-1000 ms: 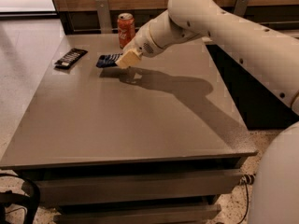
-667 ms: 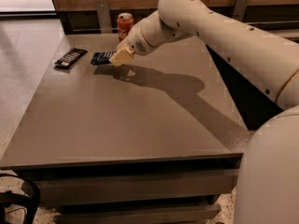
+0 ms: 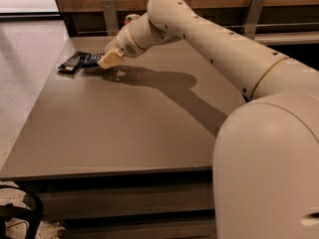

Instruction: Move rxbar blueberry near rxbar chocolate

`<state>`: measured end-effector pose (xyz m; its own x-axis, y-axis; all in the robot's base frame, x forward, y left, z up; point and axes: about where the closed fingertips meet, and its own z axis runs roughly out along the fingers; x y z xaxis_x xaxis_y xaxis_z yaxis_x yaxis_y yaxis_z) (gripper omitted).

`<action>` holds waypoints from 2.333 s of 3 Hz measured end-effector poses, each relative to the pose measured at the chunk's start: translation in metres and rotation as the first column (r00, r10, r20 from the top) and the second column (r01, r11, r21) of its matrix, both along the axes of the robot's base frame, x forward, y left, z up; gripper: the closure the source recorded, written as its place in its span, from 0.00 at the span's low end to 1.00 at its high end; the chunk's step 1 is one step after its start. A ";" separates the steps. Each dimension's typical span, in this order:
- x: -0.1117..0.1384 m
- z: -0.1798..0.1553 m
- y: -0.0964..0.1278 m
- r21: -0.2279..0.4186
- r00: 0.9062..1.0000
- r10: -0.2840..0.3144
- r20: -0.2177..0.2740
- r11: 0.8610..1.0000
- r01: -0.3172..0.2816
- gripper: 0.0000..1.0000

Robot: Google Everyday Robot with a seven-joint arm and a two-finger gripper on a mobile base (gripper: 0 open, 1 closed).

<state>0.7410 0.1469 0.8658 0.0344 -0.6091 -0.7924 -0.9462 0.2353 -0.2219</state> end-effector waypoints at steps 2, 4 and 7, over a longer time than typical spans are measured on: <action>0.017 -0.032 0.022 0.028 0.998 0.063 -0.003 0.998 -0.062 1.00; 0.016 -0.037 0.028 0.028 0.997 0.071 -0.010 0.997 -0.071 0.57; 0.012 -0.044 0.041 0.027 0.996 0.090 -0.024 0.996 -0.089 0.00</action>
Offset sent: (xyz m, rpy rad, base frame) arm 0.0224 0.0200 -0.0343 0.0306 -0.0017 0.0629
